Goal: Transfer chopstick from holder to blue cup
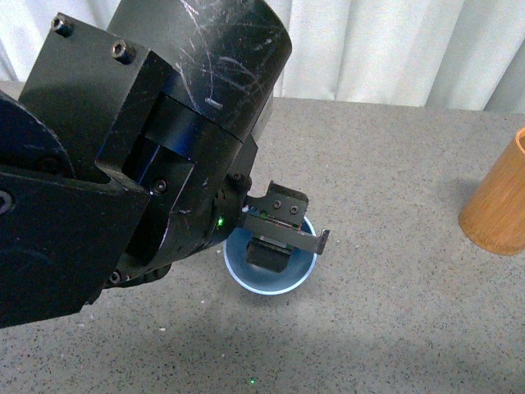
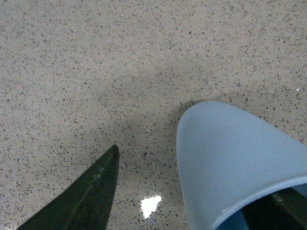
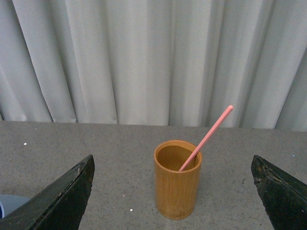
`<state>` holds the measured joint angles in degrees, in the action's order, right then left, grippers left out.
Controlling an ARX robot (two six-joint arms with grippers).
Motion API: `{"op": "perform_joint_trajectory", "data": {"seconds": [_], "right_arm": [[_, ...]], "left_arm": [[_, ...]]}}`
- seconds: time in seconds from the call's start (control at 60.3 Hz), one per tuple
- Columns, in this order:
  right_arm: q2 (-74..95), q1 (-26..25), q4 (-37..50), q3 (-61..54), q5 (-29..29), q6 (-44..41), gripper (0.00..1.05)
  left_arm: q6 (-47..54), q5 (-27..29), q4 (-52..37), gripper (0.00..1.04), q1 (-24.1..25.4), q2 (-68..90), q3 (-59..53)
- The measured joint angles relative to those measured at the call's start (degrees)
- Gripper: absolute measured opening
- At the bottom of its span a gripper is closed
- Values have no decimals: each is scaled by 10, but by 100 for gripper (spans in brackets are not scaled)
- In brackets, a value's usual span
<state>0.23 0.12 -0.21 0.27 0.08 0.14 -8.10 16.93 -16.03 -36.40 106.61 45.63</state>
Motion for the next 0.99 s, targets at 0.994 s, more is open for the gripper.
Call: {"op": "perform_joint_trajectory", "data": {"seconds": [0.994], "right_arm": [[0, 0, 0, 0, 0, 0, 95]], "left_arm": [[-12, 0, 26, 98, -2, -21, 32]]}}
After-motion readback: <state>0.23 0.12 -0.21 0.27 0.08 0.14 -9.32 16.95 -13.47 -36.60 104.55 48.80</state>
